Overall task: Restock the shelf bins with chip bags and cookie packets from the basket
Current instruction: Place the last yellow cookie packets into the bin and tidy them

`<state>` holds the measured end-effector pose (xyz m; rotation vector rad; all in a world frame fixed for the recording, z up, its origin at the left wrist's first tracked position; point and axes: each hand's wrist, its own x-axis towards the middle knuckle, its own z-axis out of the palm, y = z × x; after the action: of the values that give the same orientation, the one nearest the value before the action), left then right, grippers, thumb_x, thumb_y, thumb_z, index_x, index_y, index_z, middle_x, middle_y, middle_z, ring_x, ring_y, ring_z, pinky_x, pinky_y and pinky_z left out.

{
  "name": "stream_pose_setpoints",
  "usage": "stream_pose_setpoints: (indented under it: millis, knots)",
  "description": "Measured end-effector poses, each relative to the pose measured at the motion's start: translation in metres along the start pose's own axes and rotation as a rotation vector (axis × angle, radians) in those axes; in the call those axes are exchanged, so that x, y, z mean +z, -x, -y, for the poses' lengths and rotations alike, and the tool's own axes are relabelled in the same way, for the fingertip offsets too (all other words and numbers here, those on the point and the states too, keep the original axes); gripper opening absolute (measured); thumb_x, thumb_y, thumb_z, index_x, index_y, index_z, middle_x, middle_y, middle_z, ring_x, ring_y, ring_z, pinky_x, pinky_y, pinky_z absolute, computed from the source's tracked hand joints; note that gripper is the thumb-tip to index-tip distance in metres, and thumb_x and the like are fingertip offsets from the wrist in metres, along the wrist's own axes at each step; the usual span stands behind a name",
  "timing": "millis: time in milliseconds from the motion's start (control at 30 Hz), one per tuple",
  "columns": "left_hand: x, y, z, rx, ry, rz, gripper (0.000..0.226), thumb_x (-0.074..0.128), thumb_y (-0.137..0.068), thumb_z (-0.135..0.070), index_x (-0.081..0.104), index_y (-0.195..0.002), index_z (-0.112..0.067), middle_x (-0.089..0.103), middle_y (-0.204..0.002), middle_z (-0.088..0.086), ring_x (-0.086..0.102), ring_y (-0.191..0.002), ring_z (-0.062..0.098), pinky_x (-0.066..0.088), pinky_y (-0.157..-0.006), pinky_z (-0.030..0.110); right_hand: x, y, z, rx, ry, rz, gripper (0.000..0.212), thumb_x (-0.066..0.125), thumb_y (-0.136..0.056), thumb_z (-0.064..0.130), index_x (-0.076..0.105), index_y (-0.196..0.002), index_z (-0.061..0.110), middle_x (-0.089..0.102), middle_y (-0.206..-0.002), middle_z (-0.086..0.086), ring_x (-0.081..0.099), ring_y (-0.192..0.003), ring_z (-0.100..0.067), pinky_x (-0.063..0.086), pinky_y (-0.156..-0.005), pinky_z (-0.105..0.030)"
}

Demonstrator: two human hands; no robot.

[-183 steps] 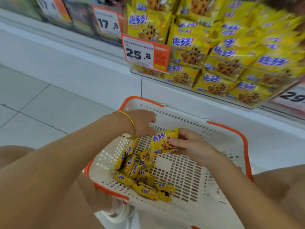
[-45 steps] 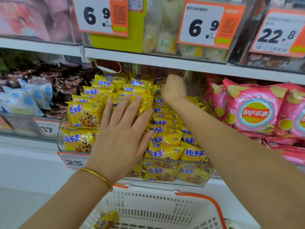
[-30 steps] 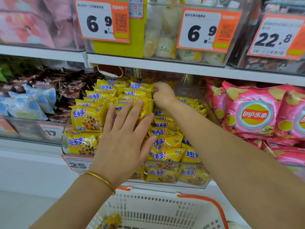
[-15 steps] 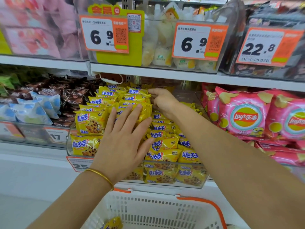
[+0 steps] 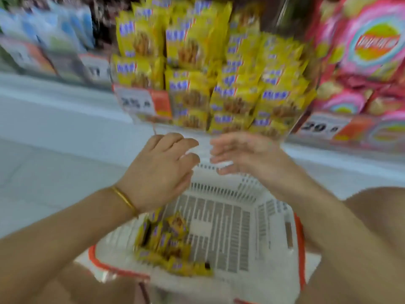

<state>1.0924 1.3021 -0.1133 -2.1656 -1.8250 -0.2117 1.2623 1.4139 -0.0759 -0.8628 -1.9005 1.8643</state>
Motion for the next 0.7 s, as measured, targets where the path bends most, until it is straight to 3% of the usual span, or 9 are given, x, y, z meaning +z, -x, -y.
stream_pose_setpoints:
  millis: [100,200,300,367,433,500,633,700]
  knots:
    - [0.030,0.033,0.002,-0.021,-0.038,0.204,0.037,0.040,-0.076,-0.032,0.069,-0.090,-0.014,0.065,-0.114,0.012,0.060,-0.100,0.035,0.050,-0.077,0.044,0.024,-0.029,-0.102,0.288,0.381,0.145,0.031,0.045,-0.093,-0.008,0.058,-0.120,0.001,0.058,-0.100,-0.008,0.060,-0.081,-0.018,0.052,-0.060,-0.025]
    - [0.040,0.053,0.001,-0.054,0.000,0.312,0.039,0.037,-0.075,-0.030,0.071,-0.084,-0.012,0.067,-0.107,0.013,0.063,-0.095,0.038,0.052,-0.071,0.048,0.045,-0.046,-0.198,0.456,0.771,0.405,0.038,0.043,-0.096,0.002,0.049,-0.132,0.009,0.050,-0.132,-0.011,0.055,-0.109,-0.025,0.046,-0.078,-0.032]
    - [0.047,0.065,0.001,-0.075,0.036,0.328,0.039,0.036,-0.075,-0.026,0.071,-0.085,-0.012,0.067,-0.106,0.012,0.063,-0.094,0.037,0.053,-0.071,0.049,0.069,-0.028,-0.265,0.553,0.944,0.665,0.048,0.049,-0.095,0.007,0.037,-0.141,0.007,0.041,-0.144,-0.012,0.045,-0.124,-0.026,0.041,-0.096,-0.032]
    - [0.053,0.068,0.001,-0.085,0.044,0.348,0.038,0.036,-0.075,-0.025,0.070,-0.085,-0.013,0.066,-0.106,0.010,0.061,-0.096,0.035,0.052,-0.074,0.048,0.083,-0.009,-0.300,0.643,0.989,0.793,0.047,0.050,-0.092,0.008,0.040,-0.138,0.006,0.045,-0.138,-0.014,0.049,-0.117,-0.027,0.045,-0.087,-0.033]
    - [0.058,0.067,0.001,-0.092,0.074,0.366,0.037,0.036,-0.076,-0.026,0.070,-0.084,-0.014,0.066,-0.105,0.008,0.061,-0.097,0.033,0.052,-0.075,0.047,0.090,0.003,-0.328,0.636,1.017,0.804,0.036,0.049,-0.091,0.010,0.050,-0.127,0.009,0.054,-0.128,-0.013,0.054,-0.106,-0.026,0.044,-0.078,-0.031]
    - [0.061,0.063,0.001,-0.082,0.091,0.396,0.037,0.035,-0.076,-0.027,0.070,-0.082,-0.015,0.066,-0.102,0.007,0.061,-0.096,0.032,0.052,-0.075,0.046,0.086,0.005,-0.341,0.568,1.039,0.765,0.032,0.051,-0.090,0.007,0.055,-0.121,0.012,0.058,-0.123,-0.011,0.055,-0.107,-0.027,0.043,-0.082,-0.032]
    - [0.066,0.052,-0.003,-0.065,0.088,0.497,0.028,0.045,-0.073,-0.024,0.070,-0.080,-0.013,0.067,-0.102,0.010,0.061,-0.093,0.033,0.051,-0.072,0.045,0.068,0.004,-0.339,0.505,1.015,0.735,0.048,0.047,-0.088,-0.009,0.052,-0.131,0.011,0.054,-0.130,-0.012,0.053,-0.114,-0.027,0.045,-0.087,-0.033]
    - [0.068,0.045,-0.008,-0.060,0.097,0.502,0.030,0.043,-0.079,-0.023,0.069,-0.088,-0.014,0.064,-0.110,0.009,0.058,-0.101,0.032,0.049,-0.077,0.045,0.062,0.009,-0.335,0.451,0.982,0.767,0.055,0.045,-0.090,-0.005,0.043,-0.141,0.016,0.049,-0.136,-0.013,0.049,-0.119,-0.029,0.043,-0.092,-0.035]
